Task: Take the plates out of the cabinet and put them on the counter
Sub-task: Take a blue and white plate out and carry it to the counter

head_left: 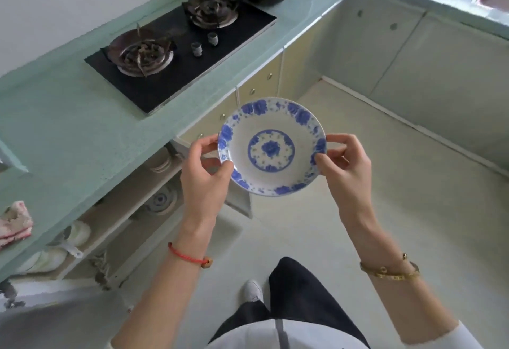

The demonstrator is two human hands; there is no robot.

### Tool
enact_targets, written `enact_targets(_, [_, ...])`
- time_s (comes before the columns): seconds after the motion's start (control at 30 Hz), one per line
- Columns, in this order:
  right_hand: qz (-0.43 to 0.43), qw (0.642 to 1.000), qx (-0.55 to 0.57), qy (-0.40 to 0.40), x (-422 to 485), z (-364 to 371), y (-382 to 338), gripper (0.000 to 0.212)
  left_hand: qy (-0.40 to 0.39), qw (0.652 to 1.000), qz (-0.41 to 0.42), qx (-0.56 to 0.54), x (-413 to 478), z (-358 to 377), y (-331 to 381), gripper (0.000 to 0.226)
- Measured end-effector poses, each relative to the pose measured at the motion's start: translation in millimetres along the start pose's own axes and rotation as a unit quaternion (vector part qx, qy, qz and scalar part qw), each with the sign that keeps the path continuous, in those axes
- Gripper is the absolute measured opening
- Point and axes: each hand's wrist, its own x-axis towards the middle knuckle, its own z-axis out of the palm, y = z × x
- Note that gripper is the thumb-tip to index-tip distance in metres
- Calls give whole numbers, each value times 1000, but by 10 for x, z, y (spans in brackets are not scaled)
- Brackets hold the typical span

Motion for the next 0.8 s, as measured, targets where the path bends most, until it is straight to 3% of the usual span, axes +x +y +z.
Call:
enact_targets(0.37, [64, 984, -6, 164, 837, -656, 170, 23, -138, 990, 12, 20, 832, 1394, 152, 41])
enact_targets(0.8, [30, 978, -22, 204, 3573, -1629, 50, 20, -163, 986, 32, -7, 2506, 3832, 808, 42])
